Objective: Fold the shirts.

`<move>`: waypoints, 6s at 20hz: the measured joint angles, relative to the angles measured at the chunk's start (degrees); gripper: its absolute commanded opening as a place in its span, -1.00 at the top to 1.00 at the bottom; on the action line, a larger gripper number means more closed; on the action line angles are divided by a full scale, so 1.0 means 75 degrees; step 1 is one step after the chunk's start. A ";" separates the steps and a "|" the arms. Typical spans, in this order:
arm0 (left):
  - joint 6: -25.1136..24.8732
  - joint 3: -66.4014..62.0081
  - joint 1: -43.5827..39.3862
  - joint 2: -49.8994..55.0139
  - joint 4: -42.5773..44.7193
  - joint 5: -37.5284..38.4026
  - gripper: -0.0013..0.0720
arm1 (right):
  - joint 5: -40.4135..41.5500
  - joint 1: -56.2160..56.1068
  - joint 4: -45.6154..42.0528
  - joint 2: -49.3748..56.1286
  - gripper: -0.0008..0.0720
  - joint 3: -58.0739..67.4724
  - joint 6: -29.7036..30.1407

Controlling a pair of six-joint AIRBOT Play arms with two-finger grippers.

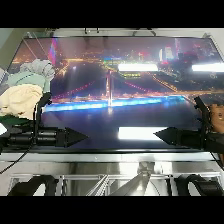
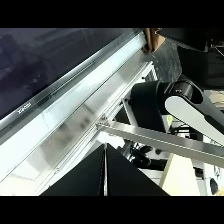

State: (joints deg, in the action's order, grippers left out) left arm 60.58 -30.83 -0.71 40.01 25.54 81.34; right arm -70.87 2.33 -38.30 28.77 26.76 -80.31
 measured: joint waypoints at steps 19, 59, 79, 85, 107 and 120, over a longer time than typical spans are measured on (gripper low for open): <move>0.0000 -0.7909 0.3850 0.5767 0.2323 -0.1536 -0.98 | 0.0224 0.0000 -0.0003 -0.0003 0.93 0.0000 0.0204; 0.0379 -0.7606 -0.0265 0.6624 0.2084 0.0621 -0.98 | 0.1122 0.0000 0.0542 0.0691 -0.45 0.0000 0.0481; 0.0504 -0.3920 -0.2416 0.7956 0.2766 0.0286 1.00 | 0.1842 -0.1102 0.2722 0.7006 0.93 0.0883 0.4121; 0.0460 -0.4969 -0.2562 0.8271 0.1982 0.0609 0.96 | 0.1198 -0.0982 0.2707 0.6776 0.93 0.1848 0.4261; 0.0816 -0.9506 0.0160 0.4741 0.2267 0.1489 0.93 | 0.0256 0.1664 0.0807 0.1833 0.93 0.4459 0.3226; 0.1690 -1.0561 0.1824 0.9366 0.2576 0.1562 -0.93 | 0.0994 0.2675 -0.0181 0.6006 -0.56 0.4797 0.3086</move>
State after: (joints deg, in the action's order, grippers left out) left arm 73.25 -110.04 12.97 110.26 44.86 93.06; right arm -63.42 22.39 -39.66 73.82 62.74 -57.17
